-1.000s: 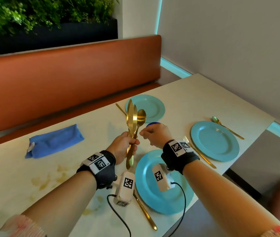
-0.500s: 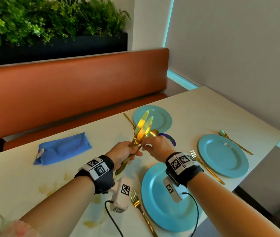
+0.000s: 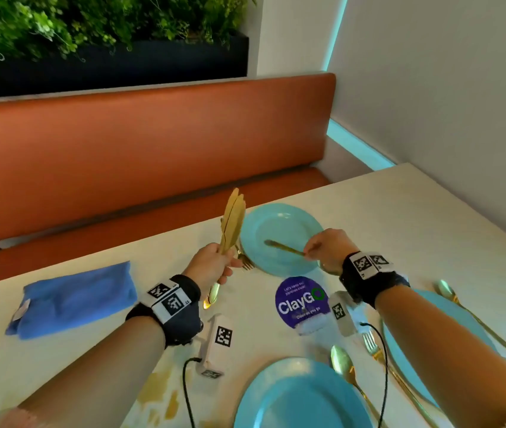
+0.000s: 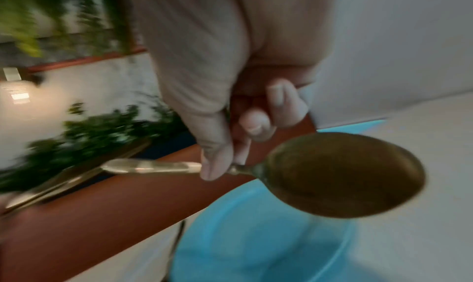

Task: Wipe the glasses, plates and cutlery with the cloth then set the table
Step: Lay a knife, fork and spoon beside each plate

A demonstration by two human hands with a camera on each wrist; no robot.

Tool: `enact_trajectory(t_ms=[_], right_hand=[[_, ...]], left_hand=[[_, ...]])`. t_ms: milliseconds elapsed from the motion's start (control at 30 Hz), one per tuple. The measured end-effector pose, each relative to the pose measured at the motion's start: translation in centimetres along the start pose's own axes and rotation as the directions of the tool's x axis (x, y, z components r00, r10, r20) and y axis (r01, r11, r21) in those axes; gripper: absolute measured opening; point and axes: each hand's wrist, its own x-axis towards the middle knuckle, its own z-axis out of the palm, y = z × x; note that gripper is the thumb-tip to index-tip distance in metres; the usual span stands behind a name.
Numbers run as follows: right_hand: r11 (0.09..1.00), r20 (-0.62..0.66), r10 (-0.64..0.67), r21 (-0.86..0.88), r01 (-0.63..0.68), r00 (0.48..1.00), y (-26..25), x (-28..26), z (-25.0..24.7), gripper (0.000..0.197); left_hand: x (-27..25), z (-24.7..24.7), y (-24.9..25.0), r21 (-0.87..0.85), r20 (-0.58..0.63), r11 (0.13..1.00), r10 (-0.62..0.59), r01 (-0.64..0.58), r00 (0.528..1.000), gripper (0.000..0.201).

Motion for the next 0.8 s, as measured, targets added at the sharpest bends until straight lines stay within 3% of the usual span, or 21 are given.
enact_trajectory(t_ms=[133,267,467,667,800], right_hand=[[0.945,-0.072,0.309,0.132,-0.298,0.948,4.3,5.4,-2.2,0.025],[0.874,-0.088,0.463,0.214,-0.437,0.882,6.4,10.3,-3.0,0.025],[0.818,-0.093,0.556,0.241,-0.523,0.826,8.7,14.5,-2.1,0.024],[0.793,-0.033,0.583,0.24,-0.56,0.812,8.8,16.4,-1.5,0.022],[0.813,-0.079,0.569,0.2,-0.546,0.819,8.1,18.3,-0.8,0.021]], left_hand=[[3.4,0.2,1.1,-0.099,-0.023,0.994,-0.039,0.037,0.999,0.013],[6.5,0.9,1.6,-0.148,0.021,0.987,-0.052,0.054,0.998,0.014],[9.1,1.7,1.4,-0.319,0.044,0.945,-0.056,0.067,0.997,0.023],[10.6,1.3,0.6,-0.299,0.044,0.952,-0.054,0.064,0.998,0.024],[11.3,1.0,0.3,-0.317,0.036,0.946,-0.063,0.071,0.997,0.021]])
